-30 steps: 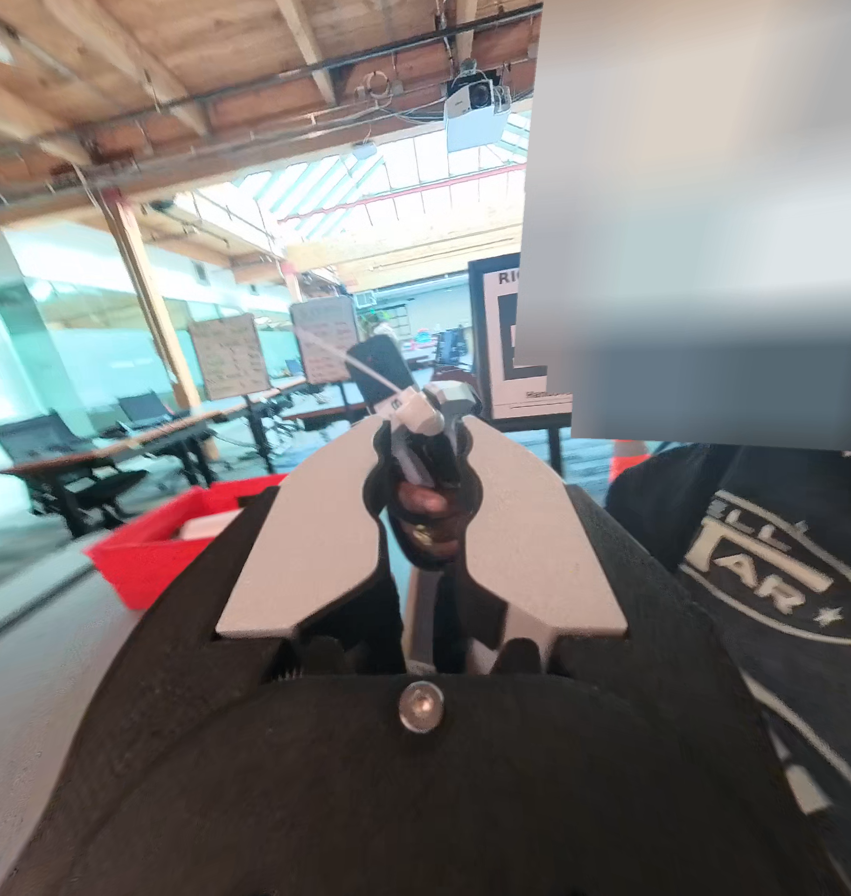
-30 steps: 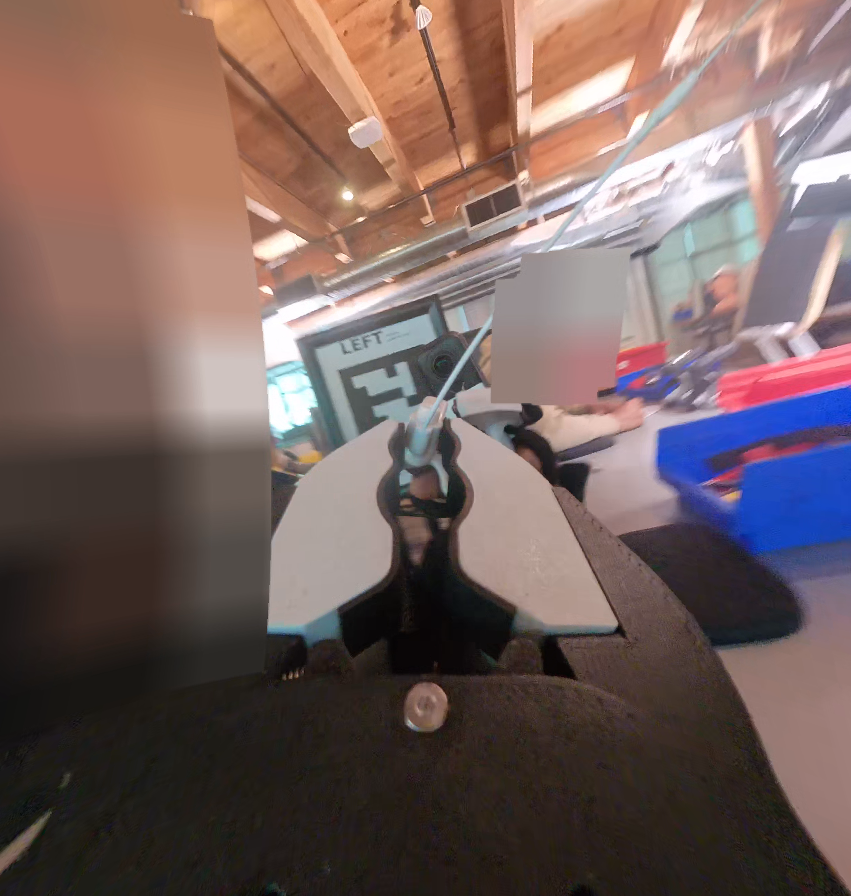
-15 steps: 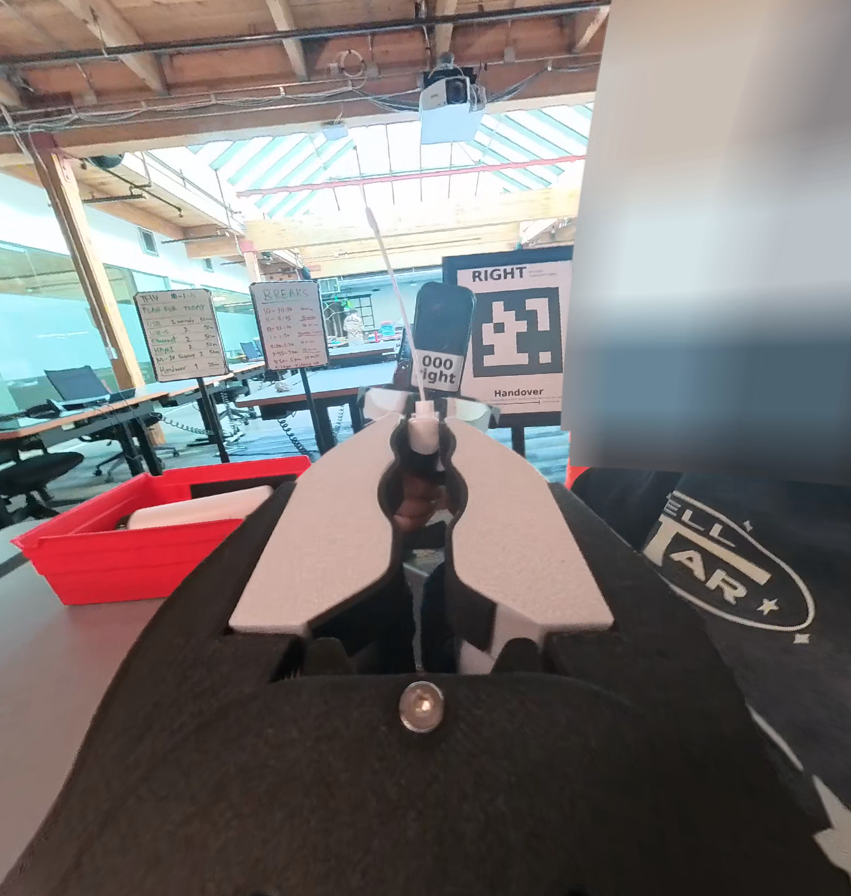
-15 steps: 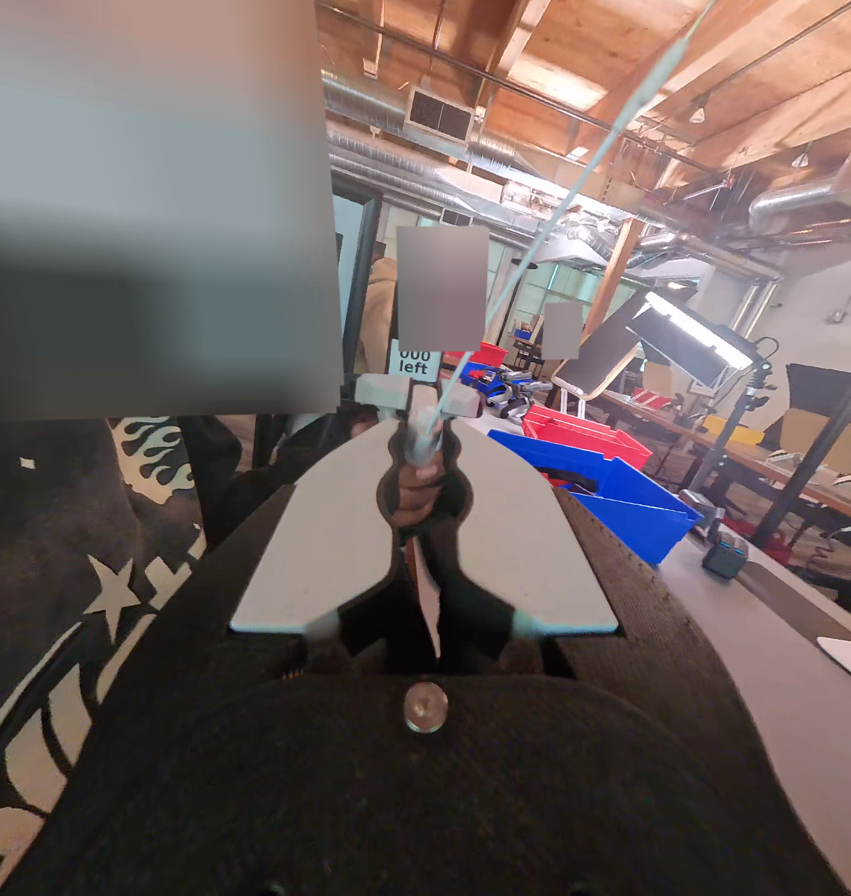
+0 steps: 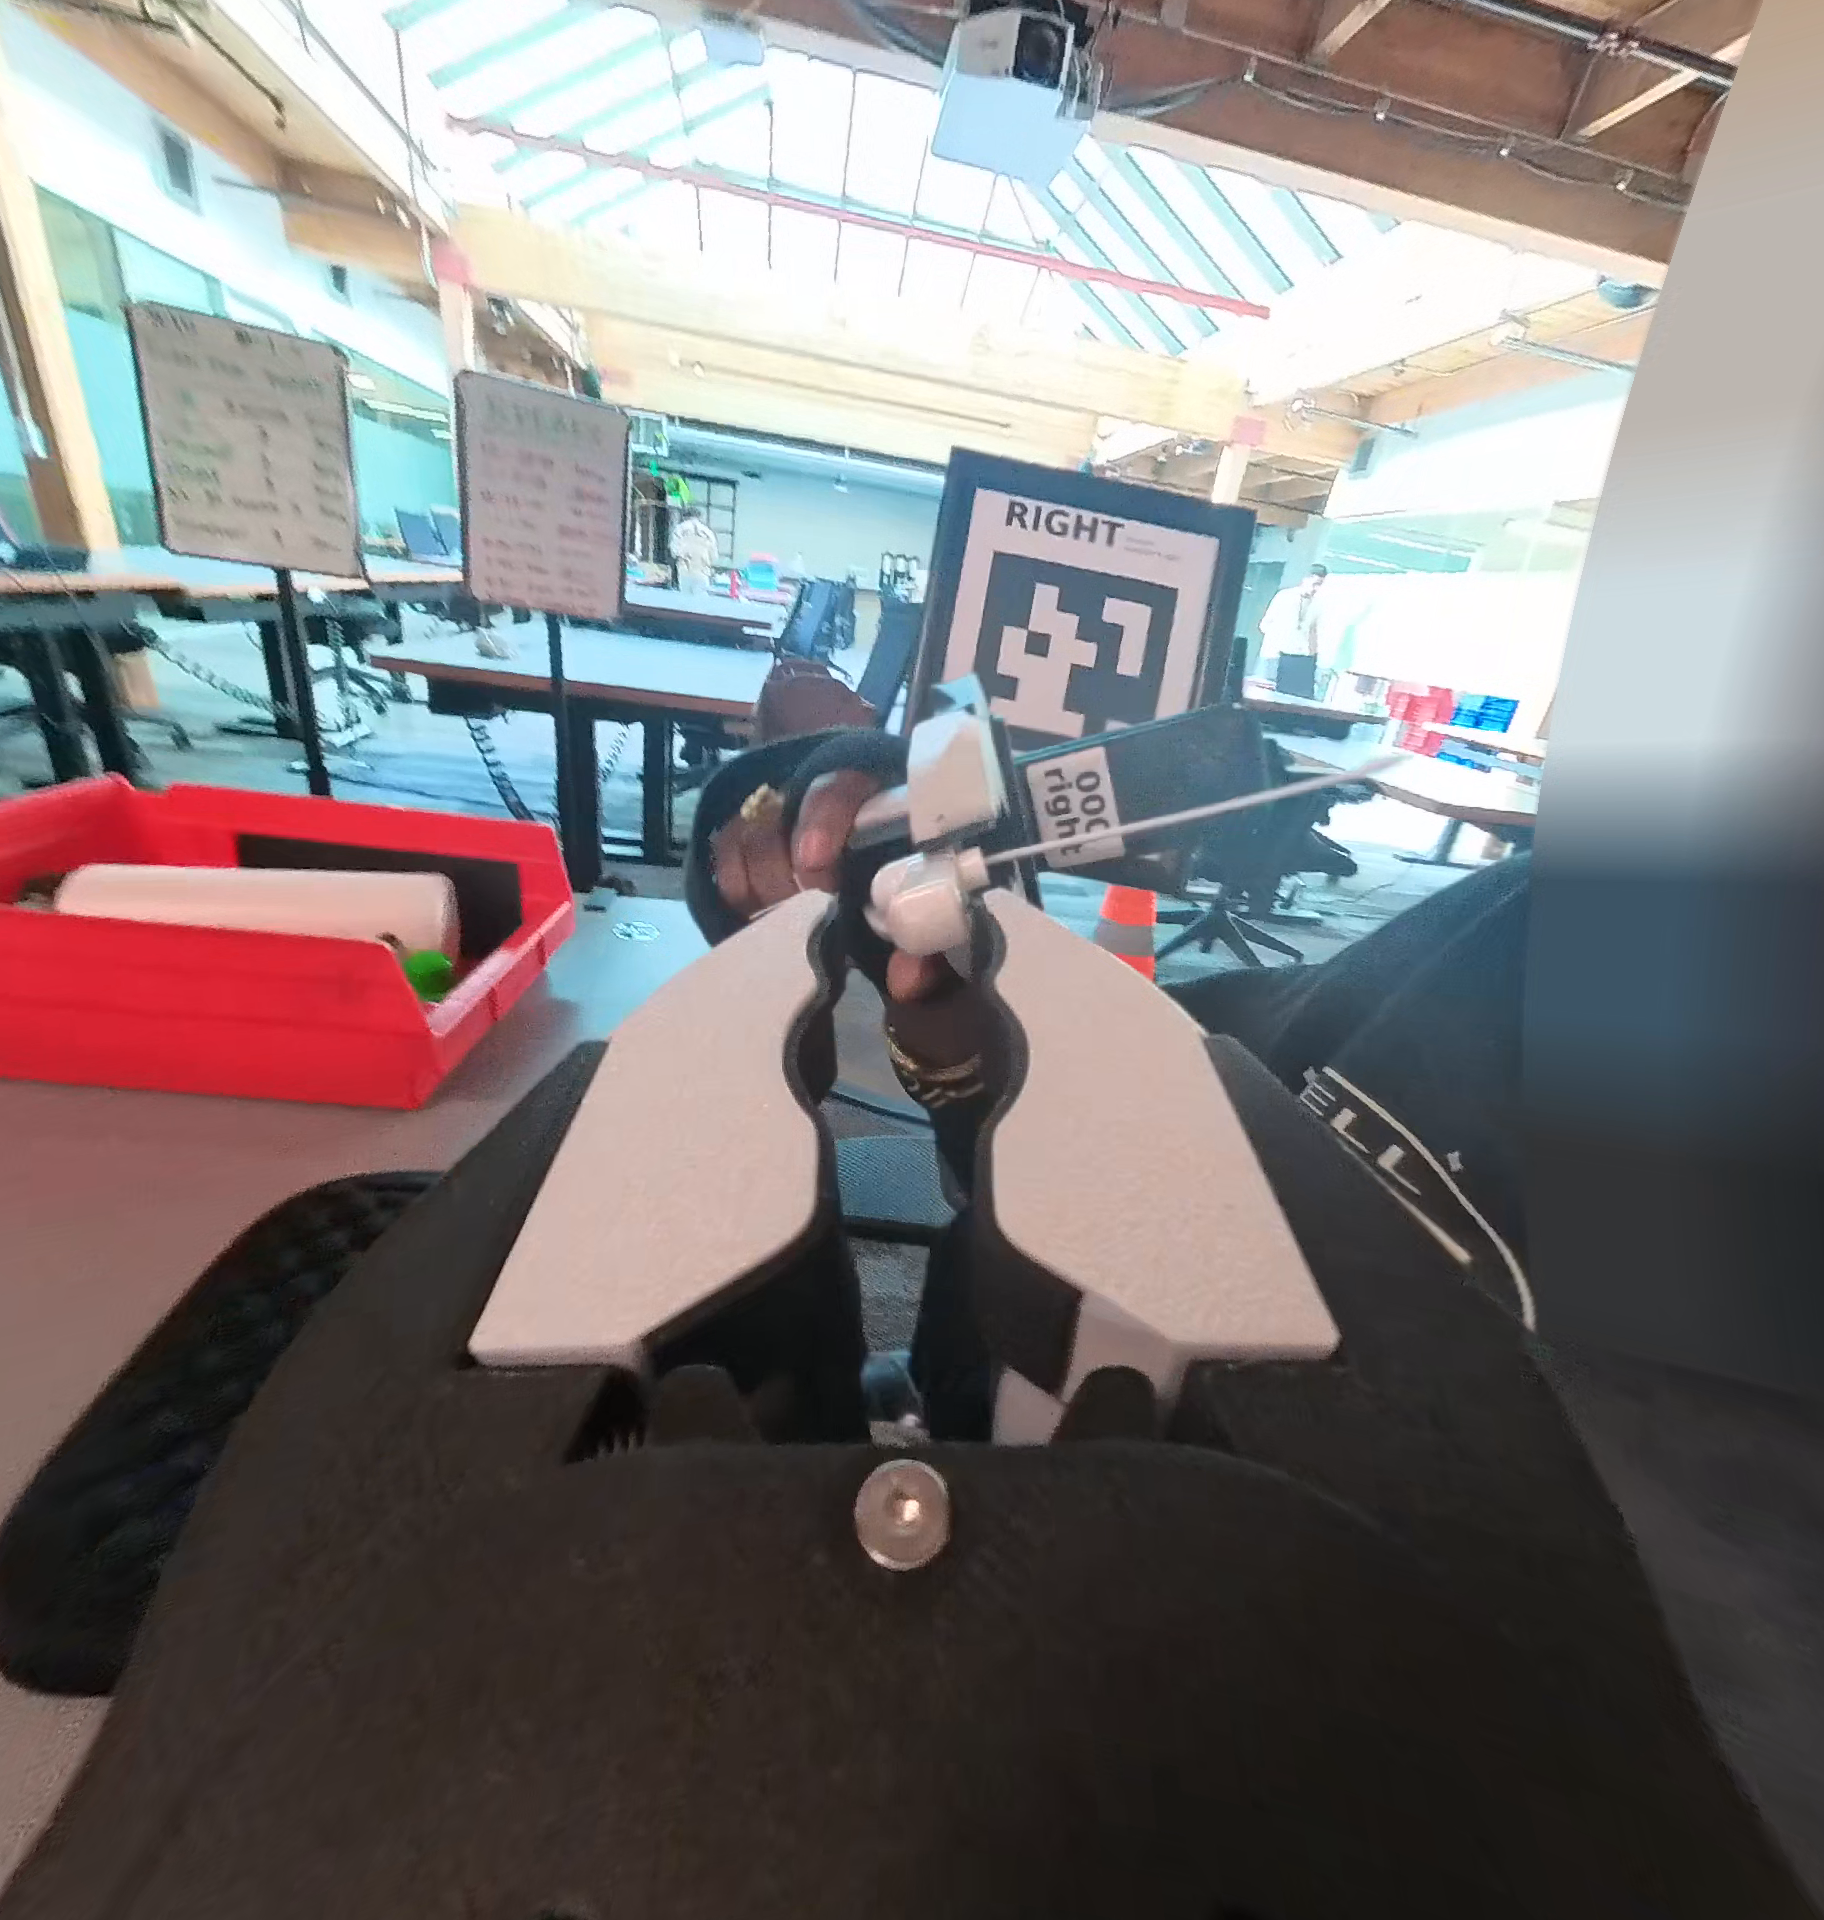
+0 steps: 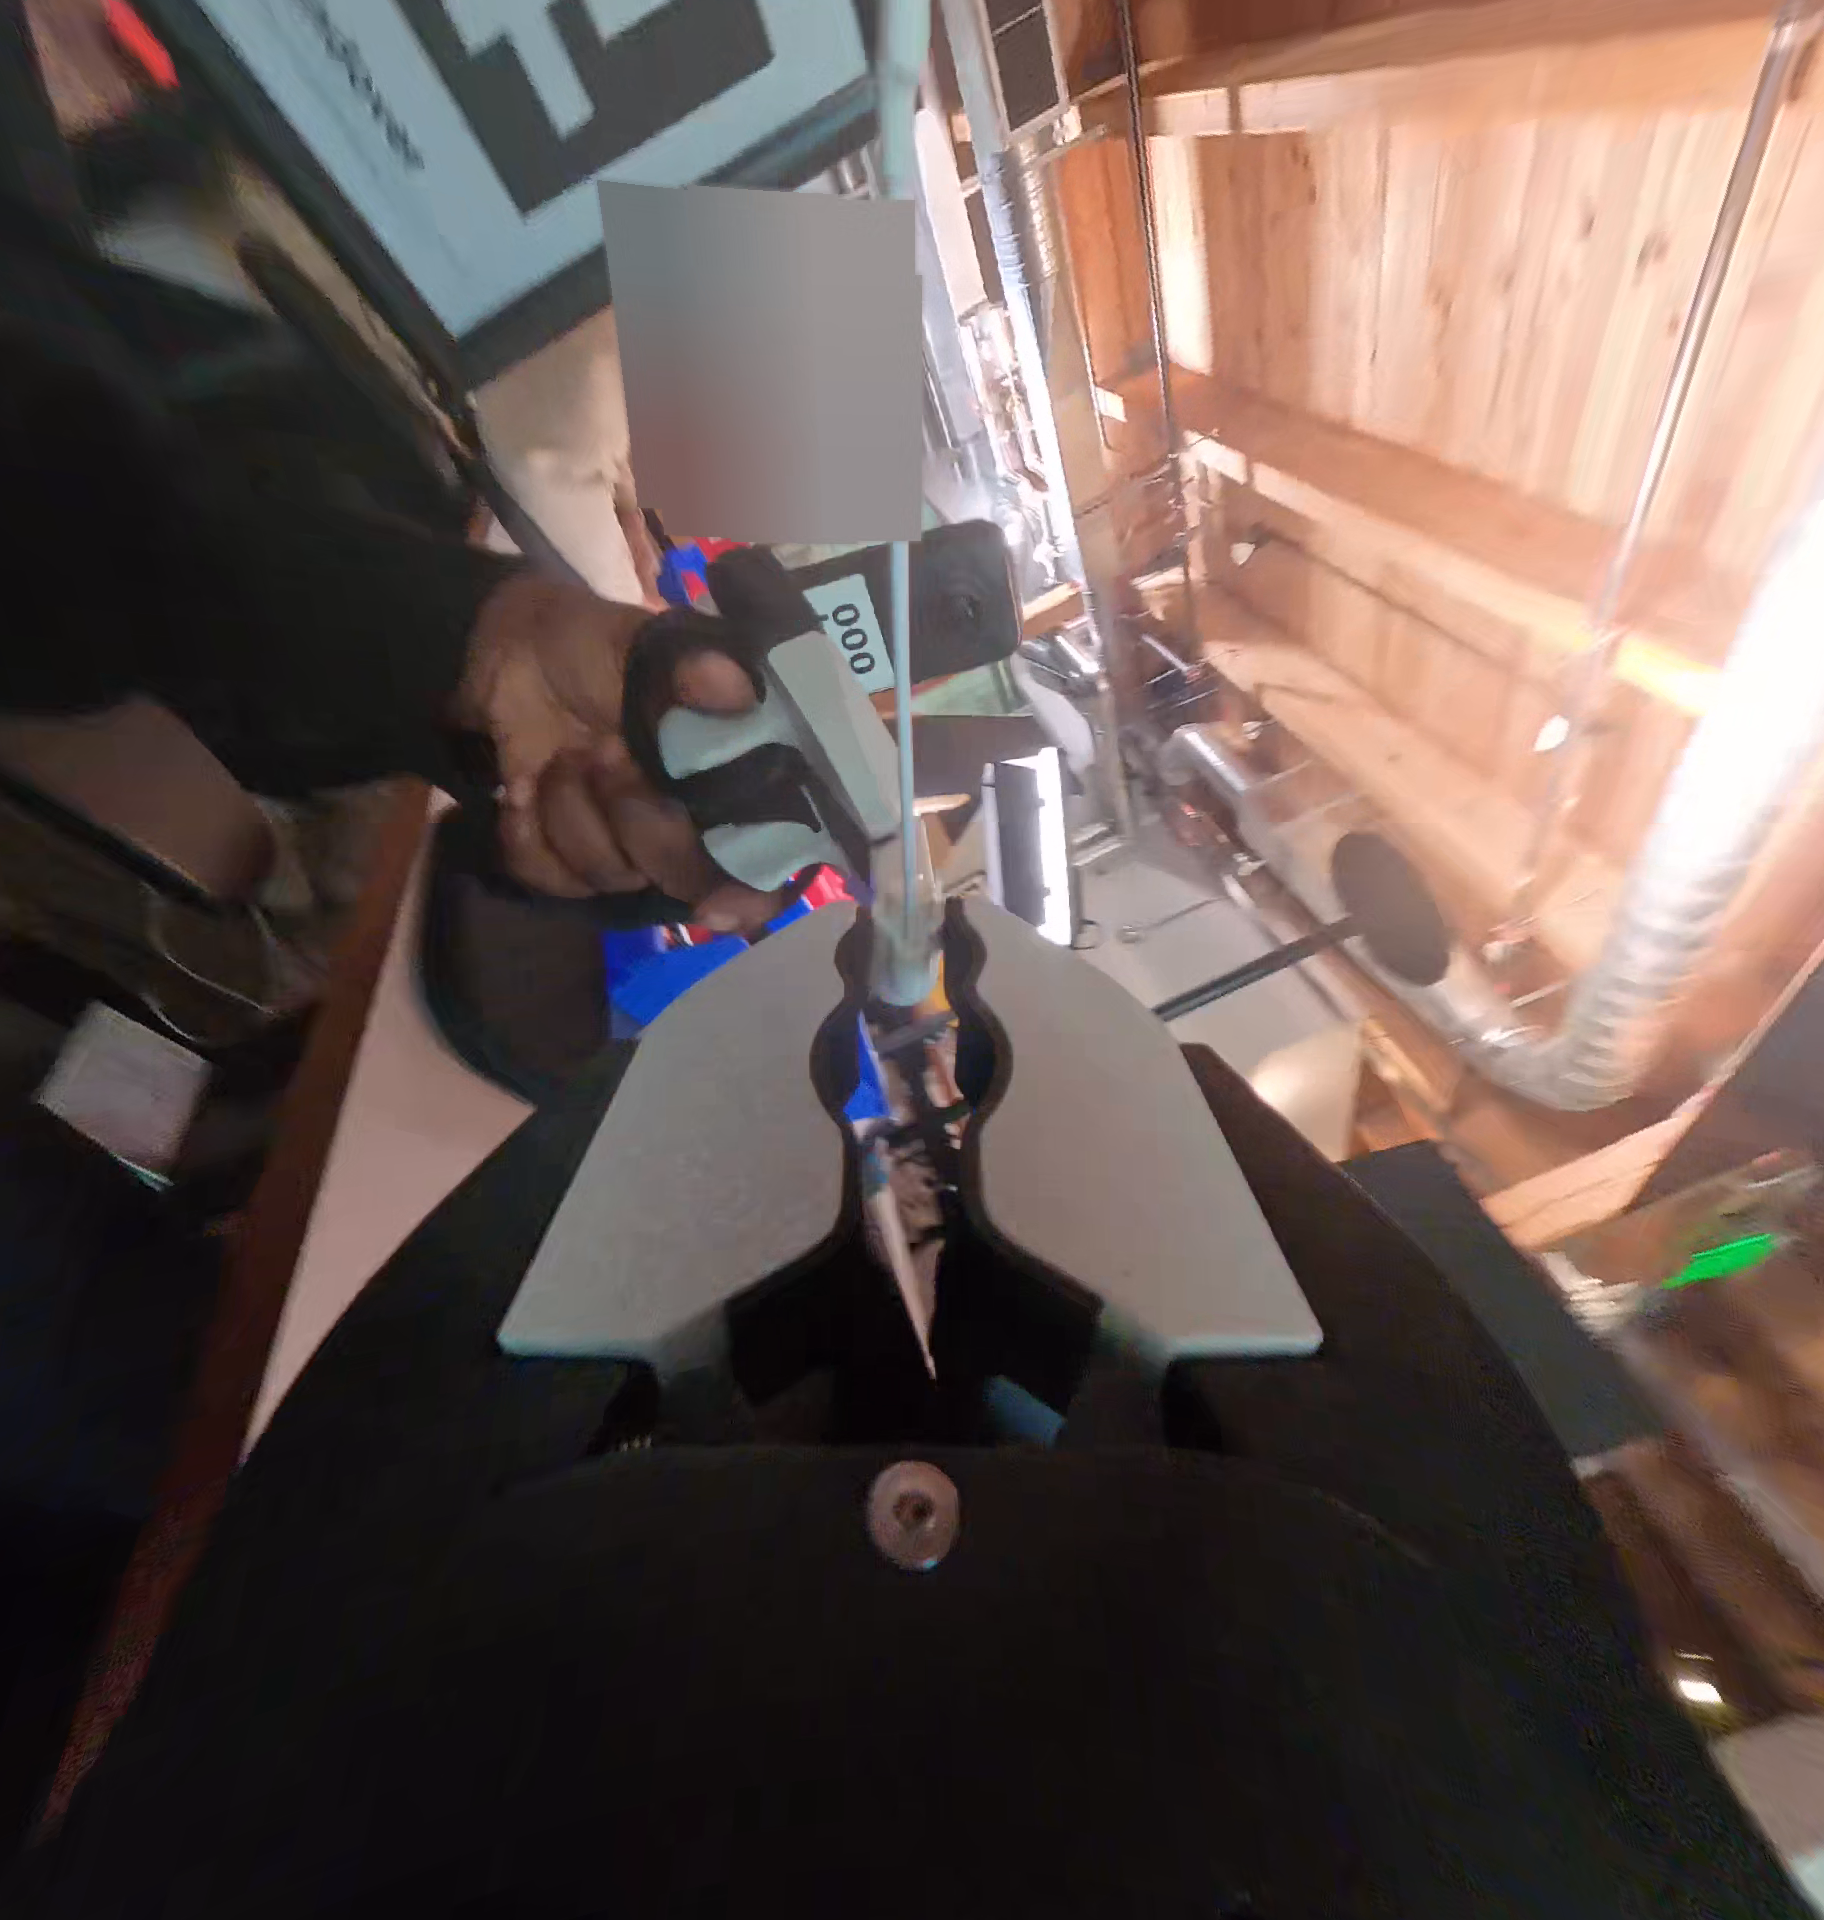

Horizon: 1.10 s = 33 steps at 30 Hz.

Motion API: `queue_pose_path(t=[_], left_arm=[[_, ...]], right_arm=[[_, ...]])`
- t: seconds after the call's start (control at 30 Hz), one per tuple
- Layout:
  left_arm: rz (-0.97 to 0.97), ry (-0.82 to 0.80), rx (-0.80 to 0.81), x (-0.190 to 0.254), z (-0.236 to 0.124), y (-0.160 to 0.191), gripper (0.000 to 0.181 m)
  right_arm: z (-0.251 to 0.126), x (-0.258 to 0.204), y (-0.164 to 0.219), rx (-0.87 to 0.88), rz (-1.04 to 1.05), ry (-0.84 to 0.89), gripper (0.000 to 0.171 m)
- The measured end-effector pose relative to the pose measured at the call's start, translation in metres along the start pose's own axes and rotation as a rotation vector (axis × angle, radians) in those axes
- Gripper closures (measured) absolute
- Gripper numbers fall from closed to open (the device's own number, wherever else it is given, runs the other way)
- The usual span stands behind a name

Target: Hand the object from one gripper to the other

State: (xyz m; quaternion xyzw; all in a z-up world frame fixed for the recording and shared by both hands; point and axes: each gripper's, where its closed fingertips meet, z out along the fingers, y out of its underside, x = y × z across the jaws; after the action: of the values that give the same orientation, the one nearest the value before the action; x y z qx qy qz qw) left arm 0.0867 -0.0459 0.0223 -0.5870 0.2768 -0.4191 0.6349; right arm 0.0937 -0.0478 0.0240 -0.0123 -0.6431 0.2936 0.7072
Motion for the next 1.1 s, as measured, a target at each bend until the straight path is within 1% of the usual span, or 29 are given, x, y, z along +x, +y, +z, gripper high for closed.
queue_pose_path(t=[0.03, 0.1, 0.2, 0.27, 0.3, 0.37, 0.43, 0.5, 0.6, 0.63, 0.67, 0.73, 0.87, 0.93, 1.0, 1.07, 1.1], left_arm=[[-0.012, 0.013, -0.011, 0.001, 0.001, 0.002, 0.159], [-0.014, 0.039, -0.003, 0.005, 0.003, 0.002, 0.167], [0.012, 0.035, -0.004, 0.005, 0.004, 0.003, 0.167], [0.036, 0.037, 0.014, 0.006, 0.004, 0.001, 0.168], [0.058, 0.037, 0.030, 0.007, 0.004, -0.001, 0.168], [0.135, 0.016, 0.074, 0.006, 0.001, -0.007, 0.168], [0.202, -0.009, 0.096, 0.006, -0.003, -0.012, 0.168], [0.261, -0.034, 0.085, 0.005, -0.005, -0.013, 0.168], [0.344, -0.054, 0.055, 0.006, -0.003, -0.009, 0.168], [0.355, -0.054, 0.044, 0.006, -0.002, -0.007, 0.168], [0.367, -0.054, 0.033, 0.006, -0.001, -0.005, 0.168], [0.380, -0.062, 0.017, 0.005, 0.001, -0.003, 0.168], [0.381, -0.060, 0.011, 0.005, 0.002, -0.001, 0.168], [0.380, -0.056, 0.007, 0.006, 0.002, 0.000, 0.168], [0.380, -0.055, 0.007, 0.007, 0.002, -0.001, 0.168], [0.353, -0.069, 0.015, 0.005, 0.002, -0.002, 0.167], [0.321, -0.071, 0.018, 0.004, 0.002, -0.003, 0.167]], right_arm=[[0.000, -0.001, -0.001, -0.006, -0.045, 0.006, 0.158], [0.000, -0.003, -0.002, -0.014, -0.111, 0.011, 0.158], [-0.002, -0.003, -0.001, -0.032, -0.207, 0.030, 0.158], [-0.001, -0.002, -0.002, -0.037, -0.207, 0.045, 0.158], [-0.001, 0.000, -0.002, -0.037, -0.174, 0.051, 0.158], [-0.002, 0.005, -0.001, -0.022, -0.015, 0.046, 0.152], [-0.006, 0.010, 0.001, 0.019, 0.228, 0.002, 0.145], [-0.012, 0.020, 0.005, 0.075, 0.542, -0.031, 0.143], [-0.018, 0.029, -0.001, 0.238, 1.095, -0.169, 0.135], [-0.018, 0.028, -0.003, 0.267, 1.225, -0.223, 0.132], [-0.016, 0.024, -0.004, 0.265, 1.297, -0.272, 0.129], [-0.010, 0.014, -0.001, 0.205, 1.292, -0.307, 0.122], [0.000, -0.003, -0.003, 0.109, 1.194, -0.324, 0.129], [0.003, -0.004, 0.000, 0.077, 1.155, -0.292, 0.140], [0.003, -0.005, 0.001, 0.066, 1.101, -0.271, 0.145], [0.004, -0.005, 0.004, 0.044, 1.016, -0.254, 0.146], [0.004, -0.003, 0.005, 0.039, 0.942, -0.224, 0.146]])
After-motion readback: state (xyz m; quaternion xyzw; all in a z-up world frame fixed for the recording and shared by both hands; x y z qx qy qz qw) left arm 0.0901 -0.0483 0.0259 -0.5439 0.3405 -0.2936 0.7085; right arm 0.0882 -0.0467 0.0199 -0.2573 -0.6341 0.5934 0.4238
